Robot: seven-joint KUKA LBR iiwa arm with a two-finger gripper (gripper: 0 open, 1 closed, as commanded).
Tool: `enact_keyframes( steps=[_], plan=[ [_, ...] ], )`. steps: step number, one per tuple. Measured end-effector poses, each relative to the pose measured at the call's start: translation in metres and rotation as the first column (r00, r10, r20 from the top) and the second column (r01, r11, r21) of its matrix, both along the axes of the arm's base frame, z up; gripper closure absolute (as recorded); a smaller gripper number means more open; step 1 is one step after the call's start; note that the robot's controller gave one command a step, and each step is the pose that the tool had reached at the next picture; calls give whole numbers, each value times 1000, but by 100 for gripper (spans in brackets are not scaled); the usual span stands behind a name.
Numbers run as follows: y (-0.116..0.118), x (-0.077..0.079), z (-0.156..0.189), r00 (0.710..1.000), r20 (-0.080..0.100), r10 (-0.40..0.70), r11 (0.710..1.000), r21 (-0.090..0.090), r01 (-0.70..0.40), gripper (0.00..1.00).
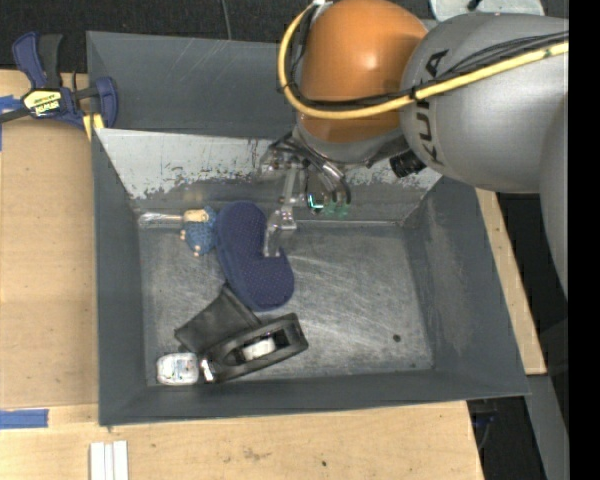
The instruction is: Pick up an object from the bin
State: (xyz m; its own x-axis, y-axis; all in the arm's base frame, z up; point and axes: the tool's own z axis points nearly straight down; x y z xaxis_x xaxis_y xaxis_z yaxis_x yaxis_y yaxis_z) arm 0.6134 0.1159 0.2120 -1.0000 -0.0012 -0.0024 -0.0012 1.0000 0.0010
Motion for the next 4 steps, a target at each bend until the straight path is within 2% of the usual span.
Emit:
enact_keyframes(
  steps=[1,2,3,4],
  plan=[
    [-26,-36,-120,999,21,-37,999,7,37,0],
    [-12,4,-73,999,9,44,999,0,-44,0],
    [-10,9,-103,997,-2,79,997,-1,-79,0],
    [-27,14,-121,999,3,54,998,12,-54,0]
  ],
)
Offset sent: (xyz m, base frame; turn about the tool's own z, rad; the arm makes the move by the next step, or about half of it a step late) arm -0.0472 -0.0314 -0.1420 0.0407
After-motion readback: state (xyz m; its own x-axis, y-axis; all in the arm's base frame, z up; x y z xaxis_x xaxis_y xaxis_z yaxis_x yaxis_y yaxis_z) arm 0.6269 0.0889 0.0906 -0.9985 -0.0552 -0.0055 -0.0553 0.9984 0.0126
